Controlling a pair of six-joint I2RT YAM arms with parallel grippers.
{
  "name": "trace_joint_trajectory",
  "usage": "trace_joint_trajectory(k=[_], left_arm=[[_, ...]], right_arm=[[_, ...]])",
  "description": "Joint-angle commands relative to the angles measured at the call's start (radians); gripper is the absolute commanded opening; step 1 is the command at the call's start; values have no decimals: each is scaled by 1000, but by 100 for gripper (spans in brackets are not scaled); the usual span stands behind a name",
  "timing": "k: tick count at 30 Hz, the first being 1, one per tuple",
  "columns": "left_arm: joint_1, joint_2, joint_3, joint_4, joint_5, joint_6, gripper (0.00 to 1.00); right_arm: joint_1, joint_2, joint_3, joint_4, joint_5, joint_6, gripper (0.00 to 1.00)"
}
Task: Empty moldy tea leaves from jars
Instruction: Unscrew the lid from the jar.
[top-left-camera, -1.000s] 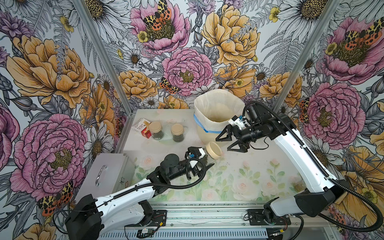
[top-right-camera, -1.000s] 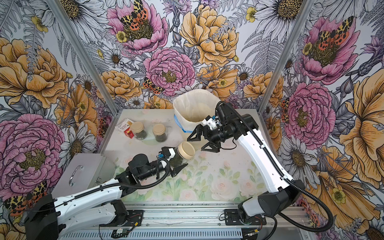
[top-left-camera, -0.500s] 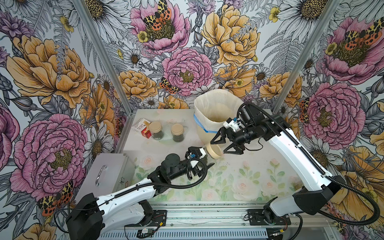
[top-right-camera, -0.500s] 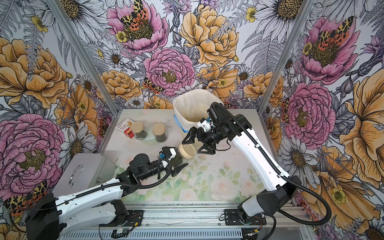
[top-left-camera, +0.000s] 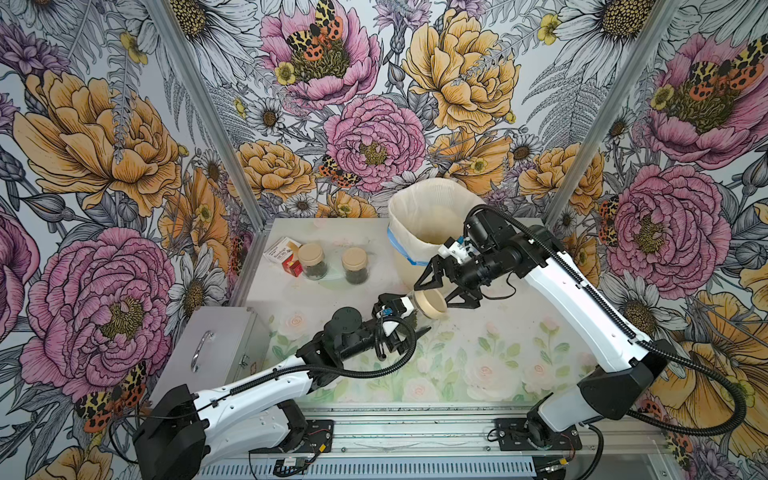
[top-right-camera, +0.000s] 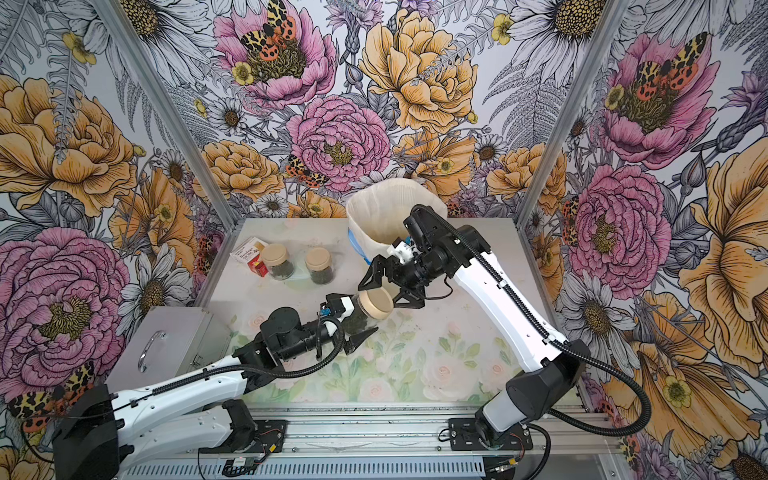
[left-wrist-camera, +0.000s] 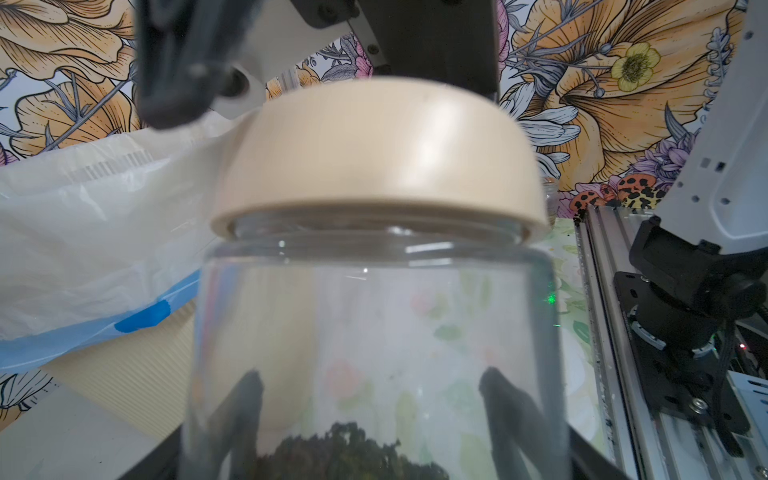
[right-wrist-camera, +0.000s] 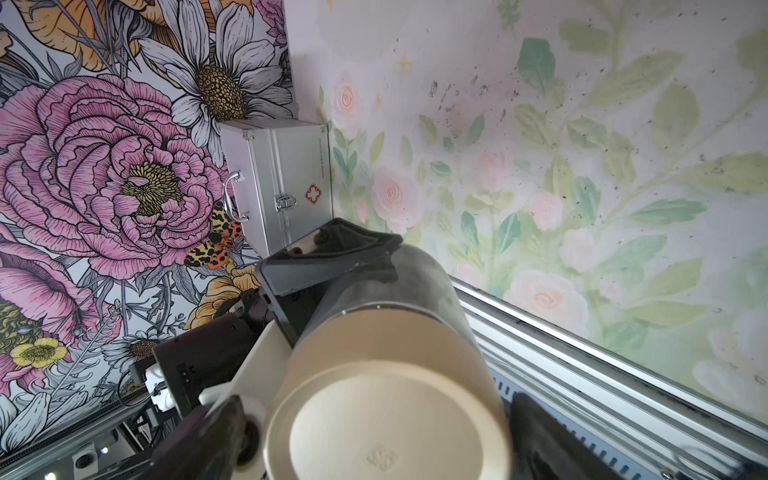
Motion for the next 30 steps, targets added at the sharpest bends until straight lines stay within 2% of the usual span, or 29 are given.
trace_joint_trajectory(k=[1, 6, 20, 30], left_arm=[[5, -17, 50, 79, 0, 4, 48], [8, -15, 62, 73, 9, 1, 48], [-4, -47, 38, 67, -13, -4, 48], [-14, -34, 47, 69, -6, -17, 48]], right_arm=[[8, 16, 87, -91, 43, -35, 99], [9, 12, 80, -99, 35, -45, 96], [40, 9, 54, -104, 63, -64, 97], [43, 13, 53, -118, 68, -110, 77]])
